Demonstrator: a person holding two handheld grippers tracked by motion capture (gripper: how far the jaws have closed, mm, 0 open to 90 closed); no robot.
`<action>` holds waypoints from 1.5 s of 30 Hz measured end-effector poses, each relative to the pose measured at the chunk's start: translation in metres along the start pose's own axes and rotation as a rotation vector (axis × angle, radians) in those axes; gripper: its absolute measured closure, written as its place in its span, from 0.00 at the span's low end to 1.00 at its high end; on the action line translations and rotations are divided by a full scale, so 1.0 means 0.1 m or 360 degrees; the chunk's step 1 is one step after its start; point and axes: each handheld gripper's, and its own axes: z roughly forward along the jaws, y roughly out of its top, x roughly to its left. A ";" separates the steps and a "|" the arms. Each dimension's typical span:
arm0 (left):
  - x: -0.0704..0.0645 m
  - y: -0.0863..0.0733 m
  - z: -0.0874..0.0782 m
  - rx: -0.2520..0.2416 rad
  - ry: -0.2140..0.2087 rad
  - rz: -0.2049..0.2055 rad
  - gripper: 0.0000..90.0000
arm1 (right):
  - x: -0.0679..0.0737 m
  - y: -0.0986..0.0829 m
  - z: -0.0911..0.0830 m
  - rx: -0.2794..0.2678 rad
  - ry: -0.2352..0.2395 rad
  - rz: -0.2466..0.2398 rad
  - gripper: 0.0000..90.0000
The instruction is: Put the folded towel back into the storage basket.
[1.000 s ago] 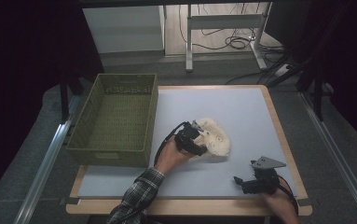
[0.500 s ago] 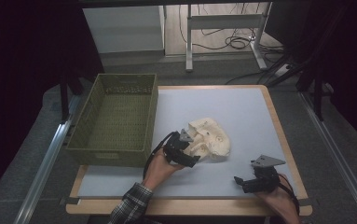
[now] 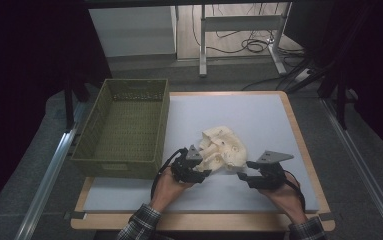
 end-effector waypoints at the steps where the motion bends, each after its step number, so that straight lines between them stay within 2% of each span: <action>1: 0.01 0.00 0.01 -0.0005 -0.0004 -0.0002 0.56 | 0.02 0.06 0.06 0.0013 0.0002 -0.0026 0.47; 2: 0.02 -0.01 0.04 -0.0017 -0.0012 -0.0019 0.61 | 0.04 0.14 0.17 0.0030 -0.0024 -0.0076 0.47; 5: 0.04 -0.02 0.06 -0.0012 -0.0035 -0.0024 0.73 | 0.04 0.19 0.27 0.0053 -0.0053 -0.0108 0.51; 6: 0.06 -0.02 0.07 -0.0017 -0.0052 -0.0032 0.81 | 0.03 0.22 0.36 0.0077 -0.0088 -0.0141 0.62; 7: 0.06 -0.02 0.07 -0.0017 -0.0052 -0.0032 0.86 | 0.03 0.22 0.36 0.0077 -0.0088 -0.0141 0.62; 8: 0.08 -0.03 0.06 -0.0027 -0.0077 -0.0043 0.91 | -0.01 0.24 0.41 0.0093 -0.0109 -0.0146 0.79; 9: 0.08 -0.03 0.06 -0.0027 -0.0077 -0.0043 0.94 | -0.01 0.24 0.41 0.0093 -0.0109 -0.0146 0.79; 10: 0.10 -0.02 0.03 -0.0040 -0.0071 -0.0043 0.96 | -0.05 0.25 0.39 0.0081 -0.0113 -0.0127 0.92; 13: 0.12 0.00 -0.05 -0.0058 -0.0044 -0.0035 0.97 | -0.12 0.27 0.28 0.0029 -0.0148 -0.0088 0.98; 14: 0.12 0.00 -0.05 -0.0058 -0.0044 -0.0035 0.97 | -0.12 0.27 0.28 0.0029 -0.0148 -0.0088 0.98; 16: 0.14 0.02 -0.11 -0.0077 -0.0034 -0.0044 0.97 | -0.19 0.27 0.17 -0.0001 -0.0167 -0.0053 0.99; 17: 0.15 0.03 -0.13 -0.0089 -0.0035 -0.0049 0.97 | -0.23 0.27 0.10 -0.0015 -0.0184 -0.0037 0.99; 19: 0.15 0.05 -0.16 -0.0107 -0.0041 -0.0048 0.97 | -0.30 0.27 -0.01 -0.0042 -0.0169 -0.0002 0.99; 20: 0.15 0.06 -0.17 -0.0113 -0.0039 -0.0048 0.97 | -0.33 0.27 -0.08 -0.0068 -0.0129 0.0034 0.99; 22: 0.15 0.10 -0.18 -0.0112 -0.0039 -0.0044 0.97 | -0.33 0.26 -0.09 -0.0076 -0.0063 0.0065 0.92; 23: 0.15 0.10 -0.18 -0.0112 -0.0039 -0.0044 0.97 | -0.33 0.26 -0.09 -0.0076 -0.0063 0.0065 0.92; 24: 0.16 0.11 -0.18 -0.0107 -0.0037 -0.0048 0.97 | -0.26 0.25 -0.04 -0.0057 -0.0004 0.0065 0.81; 25: 0.16 0.11 -0.18 -0.0100 -0.0036 -0.0055 0.97 | -0.22 0.25 -0.01 -0.0047 0.0002 0.0041 0.77; 26: 0.16 0.11 -0.18 -0.0100 -0.0036 -0.0055 0.97 | -0.22 0.25 -0.01 -0.0047 0.0002 0.0041 0.77; 29: 0.20 0.10 -0.14 -0.0078 -0.0043 -0.0079 0.97 | -0.05 0.29 0.14 -0.0039 0.0096 0.0008 0.55; 30: 0.21 0.09 -0.13 -0.0075 -0.0051 -0.0087 0.97 | -0.05 0.29 0.14 -0.0039 0.0096 0.0008 0.55; 31: 0.22 0.08 -0.12 -0.0077 -0.0058 -0.0099 0.97 | 0.01 0.31 0.23 -0.0023 0.0095 -0.0022 0.54; 32: 0.22 0.06 -0.10 -0.0077 -0.0069 -0.0109 0.97 | 0.03 0.32 0.26 -0.0011 0.0080 -0.0040 0.55; 34: 0.21 0.05 -0.07 -0.0074 -0.0079 -0.0111 0.97 | 0.07 0.34 0.37 0.0021 0.0013 -0.0085 0.71; 35: 0.21 0.05 -0.07 -0.0074 -0.0079 -0.0111 0.97 | 0.07 0.34 0.37 0.0021 0.0013 -0.0085 0.71; 36: 0.21 0.04 -0.06 -0.0066 -0.0078 -0.0105 0.97 | 0.07 0.36 0.45 0.0062 -0.0082 -0.0103 0.92; 37: 0.20 0.03 -0.05 -0.0064 -0.0072 -0.0106 0.97 | 0.07 0.36 0.45 0.0062 -0.0082 -0.0103 0.92; 38: 0.21 0.02 -0.07 -0.0055 -0.0058 -0.0091 0.97 | 0.01 0.36 0.44 0.0053 -0.0135 -0.0076 0.97; 41: 0.23 0.01 -0.13 -0.0066 -0.0036 -0.0093 0.97 | -0.13 0.36 0.28 0.0008 -0.0206 -0.0018 0.97; 42: 0.23 0.01 -0.13 -0.0066 -0.0036 -0.0093 0.97 | -0.13 0.36 0.28 0.0008 -0.0206 -0.0018 0.97; 43: 0.24 0.01 -0.16 -0.0078 -0.0023 -0.0099 0.97 | -0.24 0.34 0.13 -0.0021 -0.0246 0.0024 0.97; 44: 0.24 0.01 -0.16 -0.0078 -0.0023 -0.0099 0.97 | -0.24 0.34 0.13 -0.0021 -0.0246 0.0024 0.97; 45: 0.24 0.01 -0.20 -0.0091 -0.0016 -0.0099 0.97 | -0.35 0.32 -0.03 -0.0041 -0.0289 0.0076 0.97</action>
